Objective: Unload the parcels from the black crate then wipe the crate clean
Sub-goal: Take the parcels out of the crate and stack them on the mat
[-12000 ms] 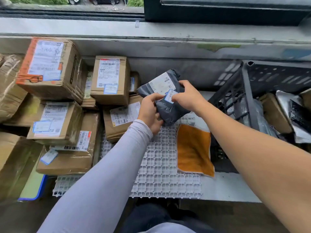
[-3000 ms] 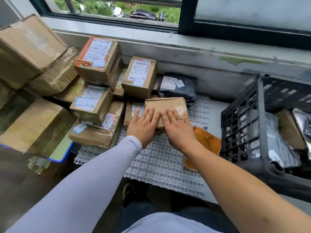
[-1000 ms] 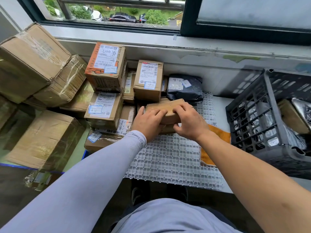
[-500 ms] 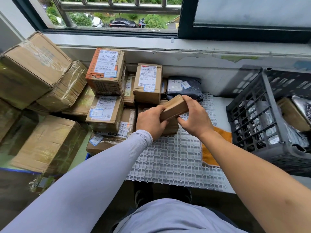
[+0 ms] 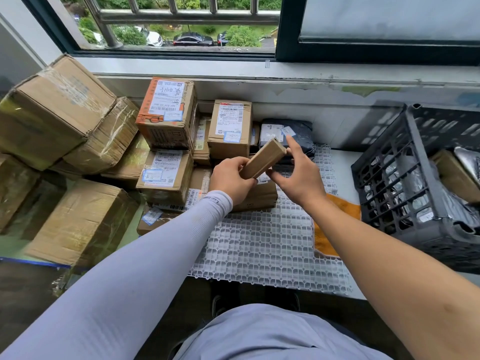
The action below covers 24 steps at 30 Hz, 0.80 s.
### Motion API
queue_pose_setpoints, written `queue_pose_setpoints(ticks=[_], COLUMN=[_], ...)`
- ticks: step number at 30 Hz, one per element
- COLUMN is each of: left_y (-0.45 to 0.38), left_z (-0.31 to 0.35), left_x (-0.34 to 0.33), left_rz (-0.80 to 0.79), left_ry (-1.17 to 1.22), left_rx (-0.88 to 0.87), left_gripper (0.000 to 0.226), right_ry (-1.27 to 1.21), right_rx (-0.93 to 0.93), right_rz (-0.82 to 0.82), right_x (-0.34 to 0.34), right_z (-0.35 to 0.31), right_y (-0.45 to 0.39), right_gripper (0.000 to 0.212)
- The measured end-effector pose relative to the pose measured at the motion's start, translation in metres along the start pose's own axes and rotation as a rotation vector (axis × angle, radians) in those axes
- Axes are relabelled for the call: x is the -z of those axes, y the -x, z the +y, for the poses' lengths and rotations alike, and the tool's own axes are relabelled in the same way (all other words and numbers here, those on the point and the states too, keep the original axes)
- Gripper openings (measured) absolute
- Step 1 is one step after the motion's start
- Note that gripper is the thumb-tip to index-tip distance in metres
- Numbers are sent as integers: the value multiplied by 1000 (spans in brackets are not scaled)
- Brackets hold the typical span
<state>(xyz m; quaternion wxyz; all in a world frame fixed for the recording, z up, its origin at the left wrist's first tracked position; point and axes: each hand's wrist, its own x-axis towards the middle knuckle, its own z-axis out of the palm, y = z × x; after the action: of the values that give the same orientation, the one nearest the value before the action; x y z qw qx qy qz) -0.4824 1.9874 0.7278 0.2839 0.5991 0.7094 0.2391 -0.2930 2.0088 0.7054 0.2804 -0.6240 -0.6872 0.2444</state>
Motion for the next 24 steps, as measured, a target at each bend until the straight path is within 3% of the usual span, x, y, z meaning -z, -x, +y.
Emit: queue_pose_setpoints(ticks=[3, 6, 11, 16, 24], left_y=[-2, -1, -1, 2, -5], left_z=[-2, -7, -20, -27, -40], left_x=[4, 12, 23, 30, 34], left_rz=[-87, -187, -325, -473, -347], left_ry=[365, 615, 782, 935, 1006], left_rx=[120, 195, 272, 329, 429], left_gripper=[37, 40, 39, 34, 46], right_ry=[-304, -480, -778, -876, -925], right_rx=[-197, -258, -475, -533, -558], right_rz=[-22, -60, -120, -283, -283], right_x=[-7, -9, -2, 7, 14], right_z=[0, 1, 7, 6, 6], right_y=[-5, -7, -16, -17, -11], right_gripper=[97, 83, 73, 32, 45])
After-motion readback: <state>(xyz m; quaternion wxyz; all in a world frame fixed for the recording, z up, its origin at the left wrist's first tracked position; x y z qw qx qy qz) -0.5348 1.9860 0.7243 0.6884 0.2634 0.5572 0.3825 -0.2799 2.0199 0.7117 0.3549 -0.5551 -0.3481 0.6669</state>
